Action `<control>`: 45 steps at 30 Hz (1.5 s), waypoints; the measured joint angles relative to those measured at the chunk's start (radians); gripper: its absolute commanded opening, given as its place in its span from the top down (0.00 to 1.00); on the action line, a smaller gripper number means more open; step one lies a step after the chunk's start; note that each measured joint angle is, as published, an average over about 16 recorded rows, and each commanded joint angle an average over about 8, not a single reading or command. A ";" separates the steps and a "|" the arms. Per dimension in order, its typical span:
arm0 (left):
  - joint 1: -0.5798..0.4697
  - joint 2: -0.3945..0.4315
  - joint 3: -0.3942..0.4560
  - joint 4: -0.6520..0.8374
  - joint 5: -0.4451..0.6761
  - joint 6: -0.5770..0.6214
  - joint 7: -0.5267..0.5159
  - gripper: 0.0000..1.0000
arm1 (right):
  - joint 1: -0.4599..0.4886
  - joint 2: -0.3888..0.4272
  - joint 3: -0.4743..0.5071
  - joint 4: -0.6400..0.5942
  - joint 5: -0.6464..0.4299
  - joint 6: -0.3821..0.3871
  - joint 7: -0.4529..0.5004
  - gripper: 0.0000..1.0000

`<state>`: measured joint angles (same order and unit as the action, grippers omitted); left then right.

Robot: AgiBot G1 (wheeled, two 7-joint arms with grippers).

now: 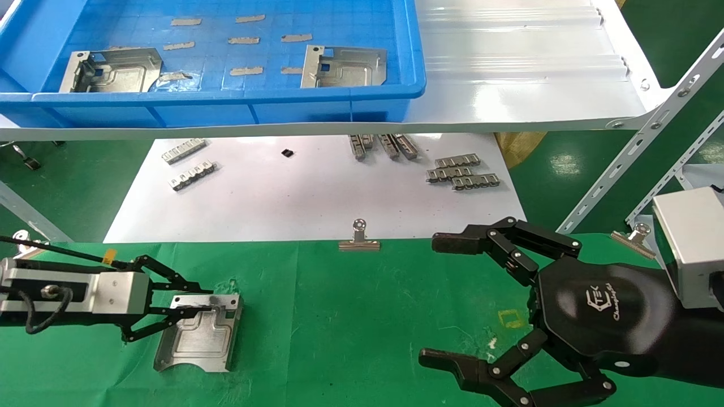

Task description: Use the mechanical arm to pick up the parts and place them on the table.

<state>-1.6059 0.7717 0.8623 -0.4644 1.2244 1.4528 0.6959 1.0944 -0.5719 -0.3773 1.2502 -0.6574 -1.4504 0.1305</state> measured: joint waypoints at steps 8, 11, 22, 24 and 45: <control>0.018 -0.004 -0.016 0.049 -0.051 0.052 -0.049 0.00 | 0.000 0.000 0.000 0.000 0.000 0.000 0.000 0.00; 0.032 -0.007 -0.022 0.072 -0.078 0.082 -0.087 0.00 | 0.000 0.000 0.000 0.000 0.000 0.000 0.000 0.00; 0.088 -0.012 -0.031 0.119 -0.150 0.150 -0.190 0.00 | 0.000 0.000 0.000 0.000 0.000 0.000 0.000 0.00; 0.095 -0.013 -0.036 0.113 -0.156 0.151 -0.198 0.00 | 0.000 0.000 0.000 0.000 0.000 0.000 0.000 0.00; 0.218 -0.055 -0.192 -0.154 -0.252 0.120 -0.392 0.00 | 0.000 0.000 0.000 0.000 0.000 0.000 0.000 0.00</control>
<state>-1.3874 0.7166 0.6701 -0.6182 0.9719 1.5724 0.3040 1.0942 -0.5718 -0.3773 1.2499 -0.6570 -1.4502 0.1304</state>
